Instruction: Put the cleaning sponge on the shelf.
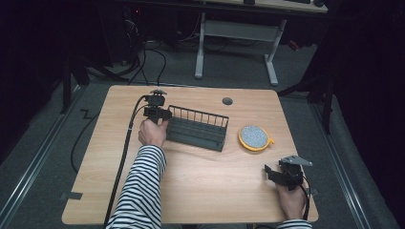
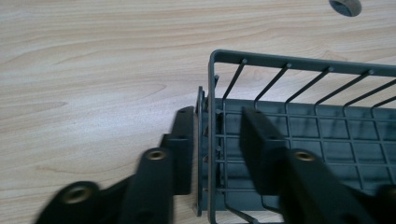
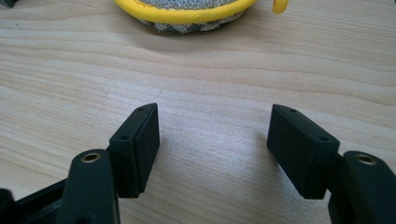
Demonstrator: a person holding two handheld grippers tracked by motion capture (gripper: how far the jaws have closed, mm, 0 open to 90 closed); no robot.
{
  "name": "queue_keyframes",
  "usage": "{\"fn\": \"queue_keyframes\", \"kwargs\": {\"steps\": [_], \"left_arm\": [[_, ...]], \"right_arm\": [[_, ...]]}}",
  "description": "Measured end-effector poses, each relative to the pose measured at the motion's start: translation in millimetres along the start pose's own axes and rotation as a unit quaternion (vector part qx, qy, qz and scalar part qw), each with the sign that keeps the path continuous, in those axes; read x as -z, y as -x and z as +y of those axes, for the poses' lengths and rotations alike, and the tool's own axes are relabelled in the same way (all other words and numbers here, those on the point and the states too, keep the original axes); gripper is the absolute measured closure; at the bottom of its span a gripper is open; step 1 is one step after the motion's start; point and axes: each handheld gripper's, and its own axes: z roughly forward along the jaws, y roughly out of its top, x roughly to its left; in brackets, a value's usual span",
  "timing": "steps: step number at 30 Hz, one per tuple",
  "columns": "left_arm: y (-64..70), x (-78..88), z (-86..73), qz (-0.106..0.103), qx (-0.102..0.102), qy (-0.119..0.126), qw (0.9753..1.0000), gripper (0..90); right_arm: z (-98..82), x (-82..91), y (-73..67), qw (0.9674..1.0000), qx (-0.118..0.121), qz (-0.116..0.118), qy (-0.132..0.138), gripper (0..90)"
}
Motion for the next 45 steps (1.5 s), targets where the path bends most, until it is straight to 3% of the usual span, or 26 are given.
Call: {"fn": "queue_keyframes", "kwargs": {"steps": [3, 7, 10, 14, 17, 21, 25, 31, 32, 35, 38, 39, 45], "left_arm": [[-0.7, 4.4, 1.2, -0.008, -0.002, -0.001, 1.0000, 50.2], [-2.3, 12.3, -2.7, -0.019, -0.009, 0.009, 0.9997, 42.0], [-3.3, 19.4, -6.4, -0.024, -0.015, 0.020, 0.9994, 39.8], [-7.8, 35.8, -17.2, -0.044, -0.026, 0.039, 0.9979, 36.2], [-10.1, 44.6, -26.3, -0.031, -0.045, 0.050, 0.9973, 36.0], [-19.0, 56.6, -39.2, -0.031, -0.039, 0.073, 0.9961, 36.2], [-28.7, 65.4, -52.5, -0.028, -0.036, 0.080, 0.9958, 36.0], [-34.1, 70.4, -87.8, -0.038, -0.037, 0.085, 0.9949, 35.1], [-34.1, 70.4, -87.8, -0.038, -0.037, 0.085, 0.9949, 34.9], [-36.5, 65.8, -113.9, -0.041, -0.045, 0.080, 0.9949, 34.9], [-37.9, 63.3, -126.8, -0.034, -0.049, 0.080, 0.9950, 34.9], [-39.7, 61.3, -137.9, -0.031, -0.047, 0.082, 0.9950, 34.9], [-44.7, 49.5, -168.9, -0.015, -0.038, 0.085, 0.9955, 34.7]], "right_arm": [[0.0, 0.0, 0.0, 1.0000, 0.000, 0.000, 0.000, 34.4], [0.0, 0.0, 0.0, 1.0000, 0.000, 0.000, 0.000, 34.4], [0.0, 0.0, 0.0, 1.0000, 0.000, 0.000, 0.000, 34.4], [0.0, 0.0, 0.0, 1.0000, 0.000, 0.000, 0.000, 34.3], [0.1, -0.1, -0.1, 1.0000, -0.001, 0.000, 0.000, 34.3], [0.2, -0.2, 0.0, 1.0000, 0.000, 0.000, 0.000, 34.3], [0.3, -0.3, -0.1, 1.0000, -0.001, 0.000, 0.000, 34.3], [0.4, -0.4, 0.0, 1.0000, -0.001, 0.000, 0.000, 34.3], [0.4, -0.4, 0.1, 1.0000, -0.001, 0.000, 0.000, 34.3], [0.4, -0.5, 0.1, 1.0000, -0.001, 0.000, 0.000, 34.4], [0.5, -0.5, 0.1, 1.0000, -0.001, 0.000, 0.000, 34.4], [0.5, -0.5, 0.2, 1.0000, -0.001, 0.001, 0.000, 34.4], [2.1, -0.3, 1.1, 1.0000, 0.001, 0.006, -0.006, 35.7]]}}
